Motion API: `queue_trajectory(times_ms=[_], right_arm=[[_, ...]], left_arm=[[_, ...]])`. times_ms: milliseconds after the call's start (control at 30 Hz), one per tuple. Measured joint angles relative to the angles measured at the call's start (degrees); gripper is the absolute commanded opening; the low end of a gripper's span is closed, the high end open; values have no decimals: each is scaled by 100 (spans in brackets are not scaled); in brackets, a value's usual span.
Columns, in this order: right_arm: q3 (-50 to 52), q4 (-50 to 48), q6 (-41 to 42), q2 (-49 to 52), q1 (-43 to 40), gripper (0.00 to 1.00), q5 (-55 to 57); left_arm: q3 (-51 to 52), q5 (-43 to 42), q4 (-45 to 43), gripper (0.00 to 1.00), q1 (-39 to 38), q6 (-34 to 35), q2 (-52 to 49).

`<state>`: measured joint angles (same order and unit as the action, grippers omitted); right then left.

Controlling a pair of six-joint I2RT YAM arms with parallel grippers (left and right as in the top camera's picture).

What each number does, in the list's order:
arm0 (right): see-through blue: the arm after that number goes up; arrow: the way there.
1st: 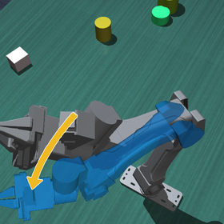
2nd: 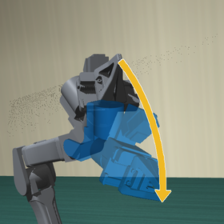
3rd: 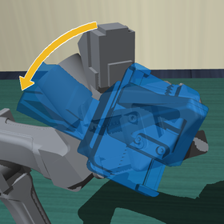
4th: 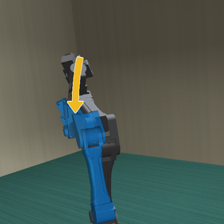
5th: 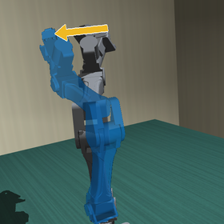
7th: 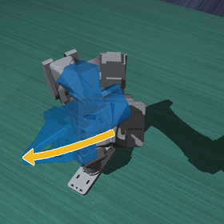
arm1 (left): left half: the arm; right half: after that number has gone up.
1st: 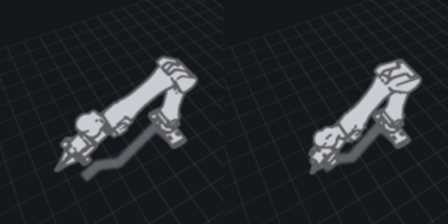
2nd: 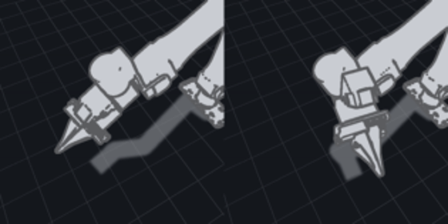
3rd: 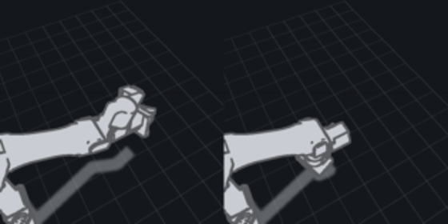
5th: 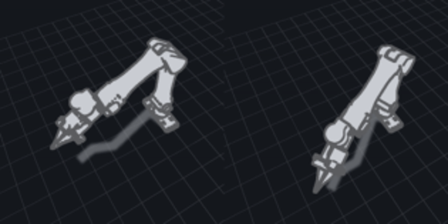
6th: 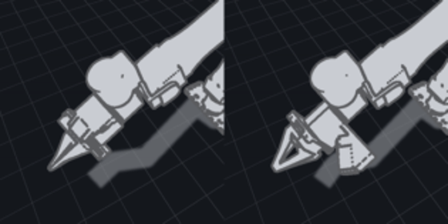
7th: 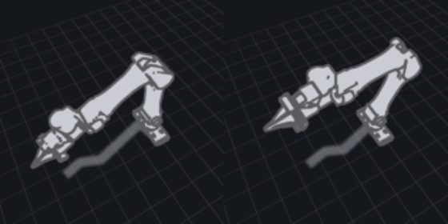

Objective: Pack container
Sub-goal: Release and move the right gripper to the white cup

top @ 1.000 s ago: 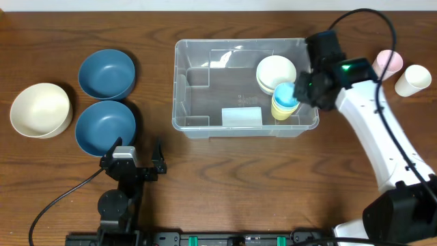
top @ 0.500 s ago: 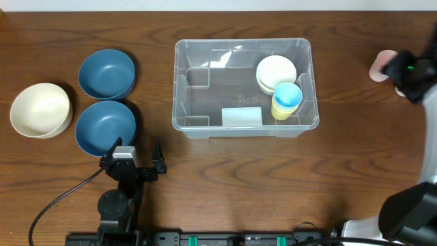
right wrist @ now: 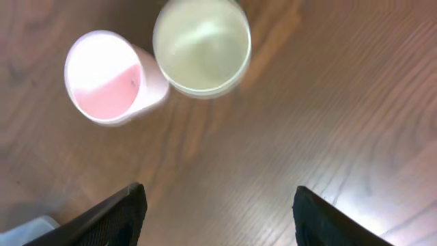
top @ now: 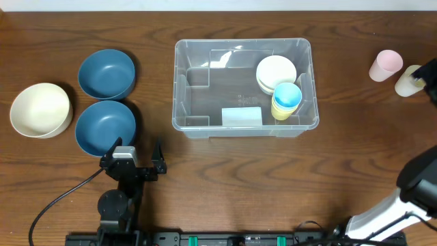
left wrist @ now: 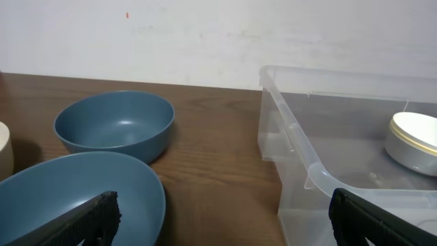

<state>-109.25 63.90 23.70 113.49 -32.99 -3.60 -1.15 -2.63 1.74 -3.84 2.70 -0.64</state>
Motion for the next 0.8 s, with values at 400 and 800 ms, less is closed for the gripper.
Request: queue_trajectory(times_ms=[400, 800], right_arm=[[-1113, 553, -254, 1163, -103, 68, -13], [-1106, 223, -345, 1440, -435, 68, -4]], left_arm=[[0, 2, 0, 98, 0, 0, 0], [0, 2, 2, 98, 0, 0, 0]])
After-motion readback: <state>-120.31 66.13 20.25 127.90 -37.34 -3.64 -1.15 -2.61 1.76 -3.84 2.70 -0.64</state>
